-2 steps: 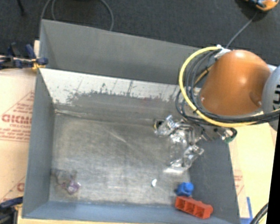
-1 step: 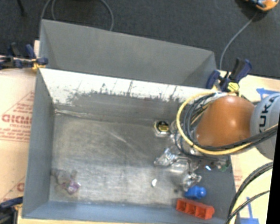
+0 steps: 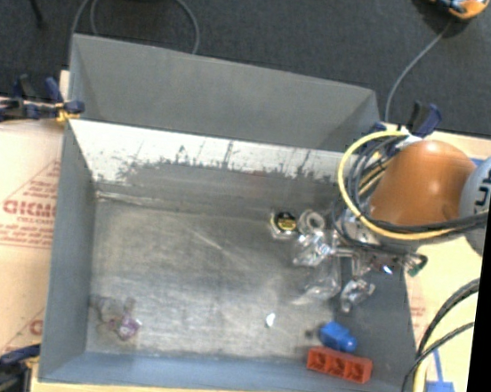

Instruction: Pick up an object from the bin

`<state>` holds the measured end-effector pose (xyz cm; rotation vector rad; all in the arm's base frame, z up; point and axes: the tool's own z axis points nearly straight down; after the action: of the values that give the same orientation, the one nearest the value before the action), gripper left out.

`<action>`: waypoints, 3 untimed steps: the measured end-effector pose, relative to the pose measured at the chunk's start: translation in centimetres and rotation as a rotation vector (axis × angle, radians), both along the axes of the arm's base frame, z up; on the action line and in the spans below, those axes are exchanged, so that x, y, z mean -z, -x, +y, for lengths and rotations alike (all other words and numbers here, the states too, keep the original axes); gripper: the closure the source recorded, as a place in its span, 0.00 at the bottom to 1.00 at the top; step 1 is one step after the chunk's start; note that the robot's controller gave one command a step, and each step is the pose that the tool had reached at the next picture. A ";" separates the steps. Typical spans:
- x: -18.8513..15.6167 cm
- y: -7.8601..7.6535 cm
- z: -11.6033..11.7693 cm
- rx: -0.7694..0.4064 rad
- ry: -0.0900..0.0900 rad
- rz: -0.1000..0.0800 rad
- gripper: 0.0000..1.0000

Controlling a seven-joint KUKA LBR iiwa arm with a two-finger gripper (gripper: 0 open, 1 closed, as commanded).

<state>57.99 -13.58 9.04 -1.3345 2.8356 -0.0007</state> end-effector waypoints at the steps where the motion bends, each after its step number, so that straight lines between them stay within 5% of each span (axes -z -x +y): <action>1: 0.8 -0.2 0.5 -0.200 -0.020 0.000 0.00; 2: 1.5 -2.6 2.3 -0.785 -0.032 0.005 0.00; 3: 1.3 -2.8 1.6 -0.784 -0.018 0.004 1.00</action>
Offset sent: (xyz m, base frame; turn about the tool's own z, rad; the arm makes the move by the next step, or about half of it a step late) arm 0.0044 -0.0265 -0.0204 -0.2863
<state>60.77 -11.98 7.78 -2.3135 2.1080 0.0310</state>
